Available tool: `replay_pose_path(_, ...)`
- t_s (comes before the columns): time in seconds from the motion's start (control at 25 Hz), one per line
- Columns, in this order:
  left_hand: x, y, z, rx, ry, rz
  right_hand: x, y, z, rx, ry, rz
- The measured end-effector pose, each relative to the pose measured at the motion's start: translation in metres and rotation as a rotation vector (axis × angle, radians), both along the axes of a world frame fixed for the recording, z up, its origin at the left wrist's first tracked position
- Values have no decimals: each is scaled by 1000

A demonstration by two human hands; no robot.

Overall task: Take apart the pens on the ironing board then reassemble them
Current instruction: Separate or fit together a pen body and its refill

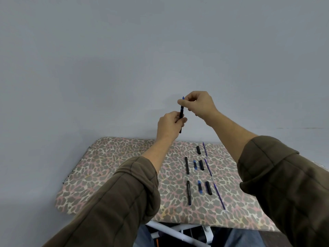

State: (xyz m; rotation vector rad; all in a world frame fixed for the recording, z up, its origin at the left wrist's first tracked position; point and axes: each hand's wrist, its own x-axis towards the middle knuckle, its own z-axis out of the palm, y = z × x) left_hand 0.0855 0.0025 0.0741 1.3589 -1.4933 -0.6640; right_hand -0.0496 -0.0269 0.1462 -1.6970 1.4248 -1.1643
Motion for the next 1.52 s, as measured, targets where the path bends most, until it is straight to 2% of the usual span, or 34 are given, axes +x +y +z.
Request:
replay_pose_path(0.16,2,-1,2,2,-1,6,-2,0,2,9,-46,47)
replay_pose_path(0.32,2,-2,3,8,4,5,-2,-1,3,0,18,40)
replay_pose_path(0.52,0,-2,2,8,9,5,-3,0,2,19,-38,51)
replay_pose_path(0.72,2,-1,2,-5,11,0,-2,-1,3,-2,11,38)
replay_pose_path(0.92,3,-1,3,-3,22,4,0,-1,4,41,-41,74)
replay_pose_path(1.08,3,-1,3,-6,12,7,2,-2,5,-1,16,35)
replay_pose_path(1.24,3,-2,4,2,33,-1,-1,-2,5,31,-47,69)
replay_pose_path(1.52,1,-1,3,6,25,-16,-5,-2,3,10,5,41)
